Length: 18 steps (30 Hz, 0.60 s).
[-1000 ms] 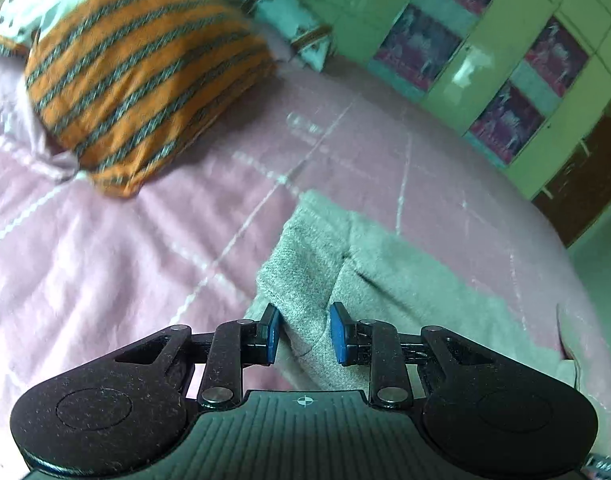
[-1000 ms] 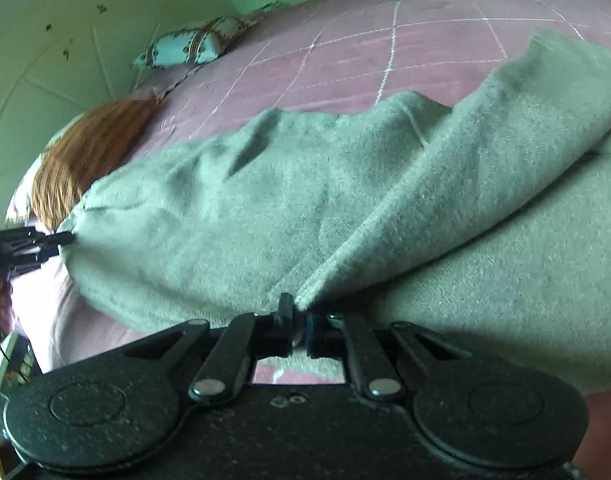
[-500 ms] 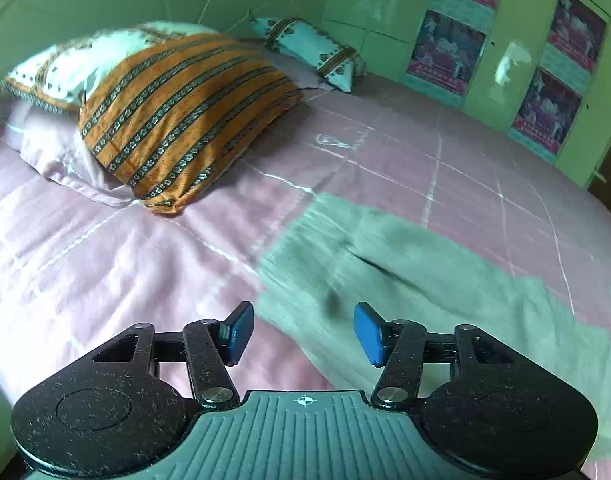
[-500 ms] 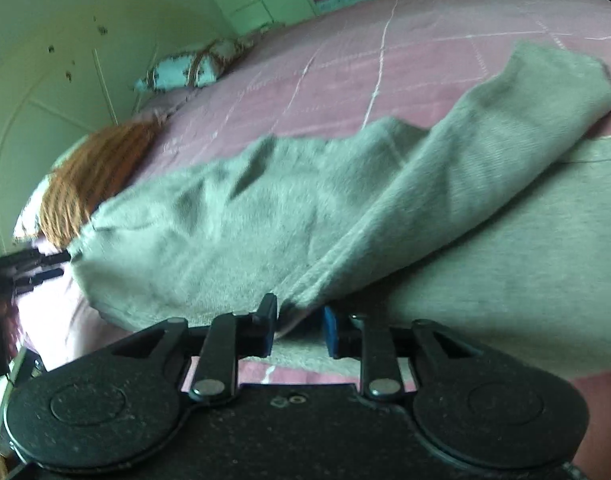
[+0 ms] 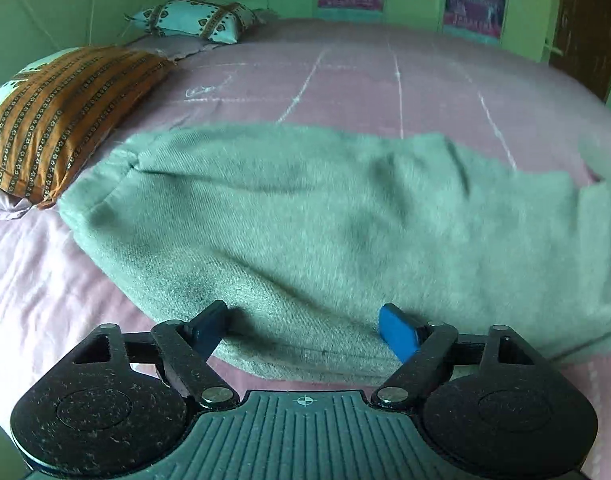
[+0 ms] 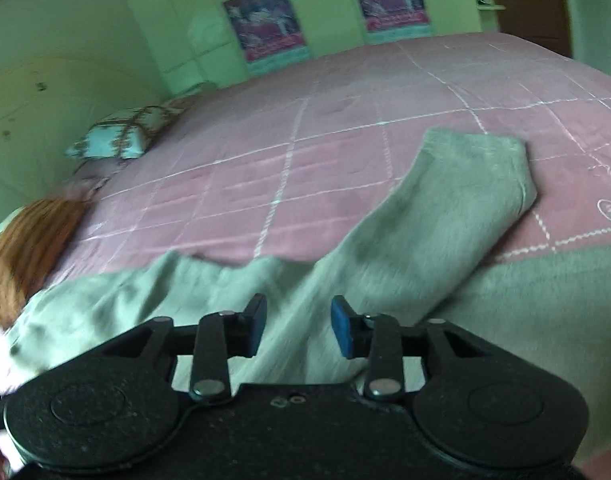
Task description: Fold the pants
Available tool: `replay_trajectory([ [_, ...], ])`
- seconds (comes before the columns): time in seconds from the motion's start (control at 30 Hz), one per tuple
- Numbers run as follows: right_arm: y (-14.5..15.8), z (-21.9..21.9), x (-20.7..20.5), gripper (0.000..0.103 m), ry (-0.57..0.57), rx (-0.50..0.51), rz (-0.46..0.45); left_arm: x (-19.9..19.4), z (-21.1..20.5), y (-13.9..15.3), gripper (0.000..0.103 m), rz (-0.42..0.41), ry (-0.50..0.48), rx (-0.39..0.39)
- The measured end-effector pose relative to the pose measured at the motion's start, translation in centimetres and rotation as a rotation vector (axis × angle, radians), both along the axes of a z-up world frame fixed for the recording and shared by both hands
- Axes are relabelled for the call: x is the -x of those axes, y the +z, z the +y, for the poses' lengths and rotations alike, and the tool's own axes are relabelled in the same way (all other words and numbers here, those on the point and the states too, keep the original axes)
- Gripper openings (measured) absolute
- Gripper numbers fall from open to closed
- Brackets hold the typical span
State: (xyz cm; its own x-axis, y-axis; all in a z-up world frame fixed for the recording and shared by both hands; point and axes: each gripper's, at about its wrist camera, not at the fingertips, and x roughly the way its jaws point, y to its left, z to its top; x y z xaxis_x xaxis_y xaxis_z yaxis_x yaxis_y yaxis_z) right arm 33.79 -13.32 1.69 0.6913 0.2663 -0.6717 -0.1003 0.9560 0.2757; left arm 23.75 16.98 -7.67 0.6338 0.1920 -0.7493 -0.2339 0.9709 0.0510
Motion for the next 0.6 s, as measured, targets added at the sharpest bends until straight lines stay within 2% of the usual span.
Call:
replay_trajectory([
  [0.1,-1.0,0.5,-2.2,0.029,-0.027,0.049,0.023,0.3,0.3,-0.2,0.083,-0.013,0.004,0.007],
  [0.17,-2.1,0.6,-3.5,0.010,-0.040,0.104,0.068,0.5,0.3,-0.1,0.084,-0.019,0.011,0.011],
  [0.2,-2.4,0.0,-3.4,0.000,-0.042,0.098,0.083,0.6,0.3,0.0,0.084,-0.021,0.012,0.010],
  [0.3,-2.0,-1.0,-1.9,0.000,-0.060,0.081,0.030,0.8,-0.1,-0.1,0.084,-0.034,0.021,0.017],
  [0.4,-0.6,-3.5,1.4,0.000,-0.084,0.045,-0.015,0.2,0.2,-0.6,0.084,-0.042,0.024,0.019],
  [0.5,-0.6,-6.2,5.0,0.000,-0.128,-0.019,0.002,0.2,0.2,-0.8,0.084,-0.048,0.028,0.014],
  [0.6,-2.7,-8.1,8.7,0.000,-0.170,-0.029,0.043,0.4,0.2,-0.8,0.084,-0.052,0.033,0.019],
])
